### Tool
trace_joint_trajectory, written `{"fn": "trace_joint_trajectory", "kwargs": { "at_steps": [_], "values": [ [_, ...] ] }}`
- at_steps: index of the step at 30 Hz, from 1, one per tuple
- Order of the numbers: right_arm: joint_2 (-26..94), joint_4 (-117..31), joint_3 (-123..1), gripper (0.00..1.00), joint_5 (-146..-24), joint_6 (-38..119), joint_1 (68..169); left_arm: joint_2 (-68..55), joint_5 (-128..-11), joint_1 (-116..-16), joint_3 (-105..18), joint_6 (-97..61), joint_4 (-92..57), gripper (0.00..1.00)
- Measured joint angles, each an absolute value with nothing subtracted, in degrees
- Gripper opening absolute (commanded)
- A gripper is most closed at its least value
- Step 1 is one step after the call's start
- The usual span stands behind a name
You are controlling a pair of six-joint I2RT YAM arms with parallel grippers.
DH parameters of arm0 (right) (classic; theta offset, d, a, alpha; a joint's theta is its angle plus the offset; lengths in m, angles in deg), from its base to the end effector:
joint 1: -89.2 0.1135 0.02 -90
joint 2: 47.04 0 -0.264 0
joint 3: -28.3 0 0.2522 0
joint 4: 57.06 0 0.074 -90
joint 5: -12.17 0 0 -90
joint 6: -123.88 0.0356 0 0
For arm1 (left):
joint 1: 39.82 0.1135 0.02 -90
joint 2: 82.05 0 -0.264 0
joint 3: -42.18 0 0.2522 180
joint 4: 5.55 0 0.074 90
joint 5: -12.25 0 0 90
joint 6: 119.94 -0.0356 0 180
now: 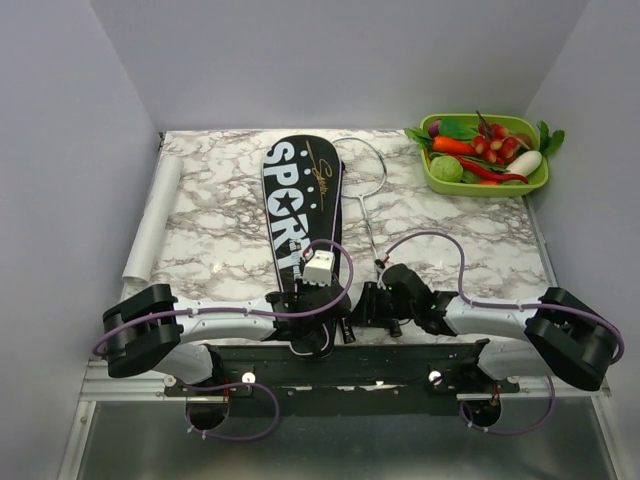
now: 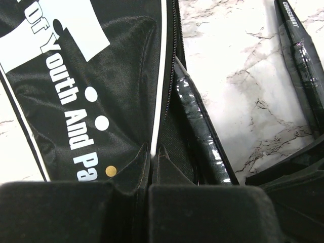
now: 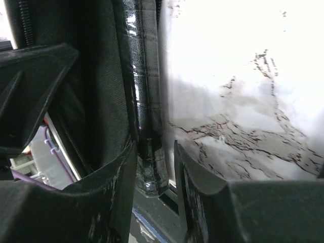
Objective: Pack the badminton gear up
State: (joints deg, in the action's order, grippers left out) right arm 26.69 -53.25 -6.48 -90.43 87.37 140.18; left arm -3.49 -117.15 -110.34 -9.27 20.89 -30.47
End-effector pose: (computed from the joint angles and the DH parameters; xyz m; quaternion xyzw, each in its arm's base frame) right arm 0.1337 0.1774 0.1346 -0.0240 0.9114 0.3764 0.1644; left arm 0.1062 -0.2325 0.1773 0.0442 0.8959 -0.1109 0.4279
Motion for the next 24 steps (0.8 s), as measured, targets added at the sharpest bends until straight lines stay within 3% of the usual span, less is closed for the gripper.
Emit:
{"fn": "trace_joint_trajectory", "kwargs": {
  "at_steps": [24],
  "values": [
    [40.96,-76.82,-6.94,0.33,-99.81,97.43,140.27,-3.12,-117.33,-110.27,-9.27,20.65,-29.18,0.00]
  ]
}}
